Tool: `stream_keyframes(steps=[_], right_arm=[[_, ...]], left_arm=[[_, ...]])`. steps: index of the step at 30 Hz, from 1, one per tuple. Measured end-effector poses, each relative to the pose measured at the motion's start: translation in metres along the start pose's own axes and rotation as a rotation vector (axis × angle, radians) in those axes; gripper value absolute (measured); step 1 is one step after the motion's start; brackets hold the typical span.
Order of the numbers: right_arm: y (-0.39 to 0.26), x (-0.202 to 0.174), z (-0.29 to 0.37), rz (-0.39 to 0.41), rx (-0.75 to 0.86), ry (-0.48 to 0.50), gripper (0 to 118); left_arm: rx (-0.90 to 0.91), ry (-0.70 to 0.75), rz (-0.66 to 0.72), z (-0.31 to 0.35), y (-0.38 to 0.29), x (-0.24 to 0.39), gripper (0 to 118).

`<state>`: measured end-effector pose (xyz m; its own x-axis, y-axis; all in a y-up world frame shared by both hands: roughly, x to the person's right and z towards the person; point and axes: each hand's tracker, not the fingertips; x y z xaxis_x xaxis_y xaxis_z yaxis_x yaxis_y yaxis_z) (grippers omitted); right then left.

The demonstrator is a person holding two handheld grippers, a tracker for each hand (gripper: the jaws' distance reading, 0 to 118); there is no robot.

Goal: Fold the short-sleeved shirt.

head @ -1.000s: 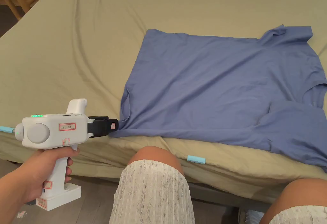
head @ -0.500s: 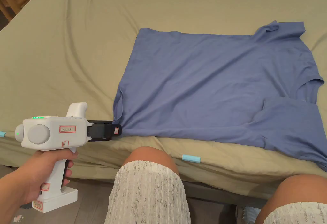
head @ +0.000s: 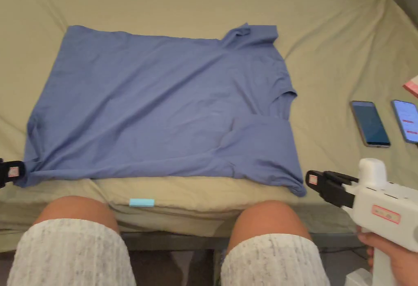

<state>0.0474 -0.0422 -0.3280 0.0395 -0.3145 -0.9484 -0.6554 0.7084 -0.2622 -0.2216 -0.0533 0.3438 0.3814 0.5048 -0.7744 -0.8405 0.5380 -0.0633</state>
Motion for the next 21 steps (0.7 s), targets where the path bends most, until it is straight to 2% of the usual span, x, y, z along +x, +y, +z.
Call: stream_keyframes(steps=[9,13,14,15,16,17,21], right_arm=[[-0.012,0.018,-0.030,0.030,-0.046,-0.020,0],[-0.018,0.021,-0.044,0.073,-0.073,-0.059,0],[-0.020,0.023,-0.046,0.069,-0.071,-0.066,7],[-0.021,0.026,-0.048,0.065,-0.073,-0.065,25],[-0.021,0.026,-0.049,0.060,-0.079,-0.068,49],[-0.022,0.027,-0.051,0.062,-0.089,-0.076,56],[-0.027,0.023,-0.056,0.110,-0.100,-0.084,56]], left_arm=[[0.030,-0.001,0.008,0.009,0.009,0.018,0],[0.034,0.005,0.009,0.009,0.012,0.024,0],[0.035,0.006,0.008,0.010,0.012,0.025,0],[0.037,0.004,0.011,0.011,0.012,0.026,0],[0.038,0.000,0.015,0.011,0.013,0.027,0],[0.041,0.005,0.012,0.011,0.013,0.027,0],[0.047,0.003,0.018,0.013,0.016,0.026,0]])
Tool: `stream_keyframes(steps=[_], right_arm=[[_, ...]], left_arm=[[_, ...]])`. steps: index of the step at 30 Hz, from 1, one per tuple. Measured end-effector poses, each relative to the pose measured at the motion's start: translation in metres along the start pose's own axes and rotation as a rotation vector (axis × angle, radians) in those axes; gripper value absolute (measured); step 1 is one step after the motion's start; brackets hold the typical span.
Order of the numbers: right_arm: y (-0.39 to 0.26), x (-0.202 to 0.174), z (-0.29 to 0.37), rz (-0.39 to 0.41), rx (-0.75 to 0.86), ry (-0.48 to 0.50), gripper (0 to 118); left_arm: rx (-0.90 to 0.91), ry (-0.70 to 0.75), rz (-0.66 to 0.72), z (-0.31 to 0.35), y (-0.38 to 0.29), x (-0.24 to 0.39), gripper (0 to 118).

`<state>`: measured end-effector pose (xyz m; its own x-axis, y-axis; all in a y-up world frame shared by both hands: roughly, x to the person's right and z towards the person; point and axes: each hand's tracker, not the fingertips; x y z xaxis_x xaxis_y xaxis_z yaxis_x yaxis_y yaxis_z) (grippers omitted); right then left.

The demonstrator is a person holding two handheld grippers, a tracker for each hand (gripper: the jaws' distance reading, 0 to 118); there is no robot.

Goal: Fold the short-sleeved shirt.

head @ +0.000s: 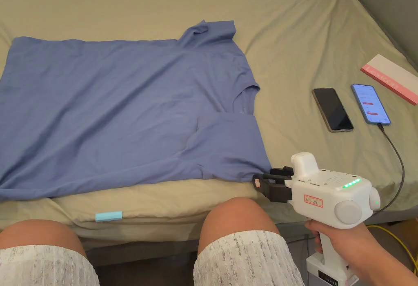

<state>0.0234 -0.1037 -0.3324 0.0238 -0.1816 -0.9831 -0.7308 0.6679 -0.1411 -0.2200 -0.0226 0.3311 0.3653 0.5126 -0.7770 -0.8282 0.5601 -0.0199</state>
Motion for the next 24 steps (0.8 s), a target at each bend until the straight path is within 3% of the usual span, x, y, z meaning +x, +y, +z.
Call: stream_keyframes(steps=[5,7,9,12,24], right_arm=[[0.000,-0.004,-0.004,0.036,-0.013,-0.054,49],[0.001,-0.004,-0.004,0.040,-0.025,-0.104,30],[0.002,-0.004,-0.002,0.060,-0.019,-0.085,9],[0.005,-0.012,0.002,0.094,-0.015,-0.083,6],[0.044,-0.020,0.060,0.001,0.169,0.000,6]], left_arm=[[0.008,0.004,-0.003,0.002,0.004,0.002,0],[0.012,0.003,-0.003,0.004,0.006,0.003,0],[0.015,-0.001,-0.001,0.005,0.008,0.002,0],[0.018,-0.011,-0.004,0.006,0.009,0.005,0],[0.136,-0.065,0.032,0.041,0.024,0.004,0]])
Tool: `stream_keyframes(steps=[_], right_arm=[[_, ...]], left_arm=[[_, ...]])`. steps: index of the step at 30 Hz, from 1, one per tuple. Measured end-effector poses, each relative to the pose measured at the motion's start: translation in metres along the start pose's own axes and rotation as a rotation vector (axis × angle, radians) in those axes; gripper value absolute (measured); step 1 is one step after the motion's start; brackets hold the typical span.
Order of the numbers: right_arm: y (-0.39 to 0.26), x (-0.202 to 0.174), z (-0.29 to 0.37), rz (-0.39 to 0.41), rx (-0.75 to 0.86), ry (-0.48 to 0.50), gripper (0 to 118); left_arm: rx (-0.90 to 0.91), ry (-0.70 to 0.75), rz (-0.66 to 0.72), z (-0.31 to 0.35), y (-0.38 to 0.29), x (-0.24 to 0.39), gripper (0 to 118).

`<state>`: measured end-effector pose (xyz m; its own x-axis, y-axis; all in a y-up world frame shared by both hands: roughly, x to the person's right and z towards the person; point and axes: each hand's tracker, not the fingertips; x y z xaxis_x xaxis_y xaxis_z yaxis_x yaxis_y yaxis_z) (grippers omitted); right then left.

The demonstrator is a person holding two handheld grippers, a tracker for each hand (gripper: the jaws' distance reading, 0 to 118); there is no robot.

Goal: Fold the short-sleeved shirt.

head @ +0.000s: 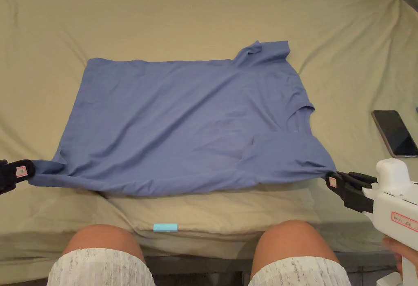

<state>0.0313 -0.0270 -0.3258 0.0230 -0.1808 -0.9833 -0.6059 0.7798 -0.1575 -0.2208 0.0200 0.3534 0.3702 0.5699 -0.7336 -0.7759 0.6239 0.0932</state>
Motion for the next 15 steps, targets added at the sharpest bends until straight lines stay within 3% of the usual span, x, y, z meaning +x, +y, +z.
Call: stream_keyframes(steps=[15], right_arm=[[0.003,-0.018,0.050,-0.021,0.092,0.004,5]], left_arm=[[0.112,-0.036,0.028,0.049,-0.003,0.010,0]])
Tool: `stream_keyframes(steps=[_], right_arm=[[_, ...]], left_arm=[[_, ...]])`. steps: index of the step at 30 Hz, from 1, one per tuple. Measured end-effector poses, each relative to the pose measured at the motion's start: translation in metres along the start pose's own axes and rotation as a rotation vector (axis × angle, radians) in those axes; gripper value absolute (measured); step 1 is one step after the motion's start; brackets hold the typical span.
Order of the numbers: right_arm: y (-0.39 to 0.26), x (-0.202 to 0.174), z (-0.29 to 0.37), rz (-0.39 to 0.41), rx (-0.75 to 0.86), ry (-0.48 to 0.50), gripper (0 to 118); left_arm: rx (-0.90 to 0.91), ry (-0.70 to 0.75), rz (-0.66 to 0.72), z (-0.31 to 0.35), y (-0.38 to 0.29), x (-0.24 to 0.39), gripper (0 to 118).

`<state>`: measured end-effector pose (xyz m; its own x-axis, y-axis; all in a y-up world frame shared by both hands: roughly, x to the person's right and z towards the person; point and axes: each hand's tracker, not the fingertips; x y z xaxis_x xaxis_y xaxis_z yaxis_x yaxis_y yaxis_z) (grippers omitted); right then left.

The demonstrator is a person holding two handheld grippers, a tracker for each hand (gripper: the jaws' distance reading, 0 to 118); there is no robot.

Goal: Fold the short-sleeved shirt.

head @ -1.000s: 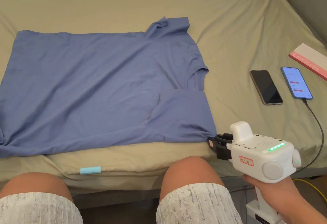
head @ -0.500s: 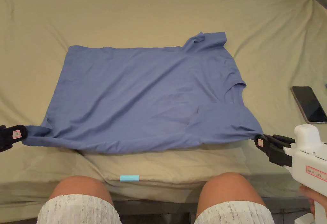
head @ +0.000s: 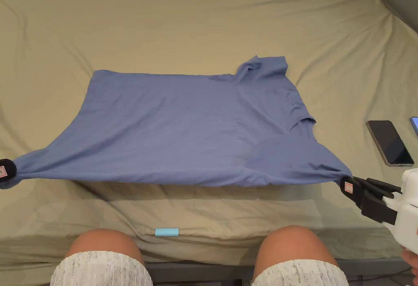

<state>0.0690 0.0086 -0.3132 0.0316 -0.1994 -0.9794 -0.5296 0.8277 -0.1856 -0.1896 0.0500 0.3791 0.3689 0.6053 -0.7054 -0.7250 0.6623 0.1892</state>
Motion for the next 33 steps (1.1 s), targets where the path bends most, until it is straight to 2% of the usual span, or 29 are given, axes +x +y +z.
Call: stream_keyframes(steps=[18,26,33], right_arm=[[-0.002,-0.005,0.043,-0.025,0.022,0.012,5],[0.024,0.012,-0.004,-0.044,-0.009,0.008,5],[0.048,0.038,-0.065,-0.098,-0.077,0.000,5]], left_arm=[[0.052,-0.046,0.025,0.039,-0.014,0.022,0],[0.030,-0.033,0.013,-0.015,0.015,0.020,0],[-0.008,-0.014,0.013,-0.083,0.045,0.009,0]])
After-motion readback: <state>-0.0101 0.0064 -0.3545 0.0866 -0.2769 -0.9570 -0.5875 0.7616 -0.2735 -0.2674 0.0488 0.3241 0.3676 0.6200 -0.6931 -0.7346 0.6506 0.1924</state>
